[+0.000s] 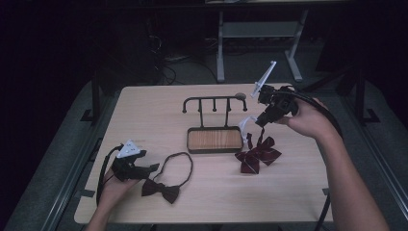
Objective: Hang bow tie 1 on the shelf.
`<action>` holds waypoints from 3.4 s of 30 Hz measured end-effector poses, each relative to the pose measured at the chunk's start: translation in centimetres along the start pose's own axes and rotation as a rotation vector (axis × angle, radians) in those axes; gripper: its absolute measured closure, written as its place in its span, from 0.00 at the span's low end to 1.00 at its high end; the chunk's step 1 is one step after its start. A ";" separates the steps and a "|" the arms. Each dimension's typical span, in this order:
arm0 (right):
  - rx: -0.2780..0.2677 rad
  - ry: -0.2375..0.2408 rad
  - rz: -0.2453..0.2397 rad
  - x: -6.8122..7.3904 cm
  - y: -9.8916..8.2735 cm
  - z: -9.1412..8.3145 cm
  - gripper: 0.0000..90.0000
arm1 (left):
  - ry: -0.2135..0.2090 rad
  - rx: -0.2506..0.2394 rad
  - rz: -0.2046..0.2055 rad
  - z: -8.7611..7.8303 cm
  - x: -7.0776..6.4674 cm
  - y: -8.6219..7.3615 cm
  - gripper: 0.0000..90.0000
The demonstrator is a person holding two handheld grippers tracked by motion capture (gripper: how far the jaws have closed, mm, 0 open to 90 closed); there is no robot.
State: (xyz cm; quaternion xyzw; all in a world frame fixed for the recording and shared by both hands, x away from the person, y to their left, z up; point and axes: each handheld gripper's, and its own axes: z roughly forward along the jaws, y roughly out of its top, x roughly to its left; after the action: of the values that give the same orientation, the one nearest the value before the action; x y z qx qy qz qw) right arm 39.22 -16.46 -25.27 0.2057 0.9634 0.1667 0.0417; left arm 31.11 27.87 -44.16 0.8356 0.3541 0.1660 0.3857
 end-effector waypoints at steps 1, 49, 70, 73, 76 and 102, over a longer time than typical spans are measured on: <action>0.000 0.000 0.000 0.0 0.0 0.0 0.93 | 0.000 0.000 0.000 0.0 0.0 0.0 0.26; 0.011 -0.050 0.167 -5.9 2.9 0.7 0.93 | -0.012 0.001 -0.006 0.1 -0.1 0.0 0.26; 0.006 -0.026 0.167 -6.1 2.2 1.8 0.87 | -0.011 -0.001 -0.007 0.1 -0.1 0.0 0.26; 0.002 -0.022 0.163 -5.9 2.0 1.9 0.87 | -0.010 0.003 0.003 0.2 0.0 0.0 0.26; 0.000 -0.017 0.157 -5.7 1.7 2.0 0.86 | -0.009 0.001 -0.001 0.2 -0.1 0.0 0.26; -0.069 0.054 0.101 -3.7 -0.8 2.8 0.78 | -0.010 0.009 0.006 0.3 -0.2 0.0 0.26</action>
State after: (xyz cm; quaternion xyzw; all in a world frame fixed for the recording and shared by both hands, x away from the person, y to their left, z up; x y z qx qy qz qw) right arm 42.74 -17.84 -28.19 0.2478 0.9463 0.2071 0.0143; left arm 31.14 27.60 -44.34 0.8392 0.3506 0.1613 0.3833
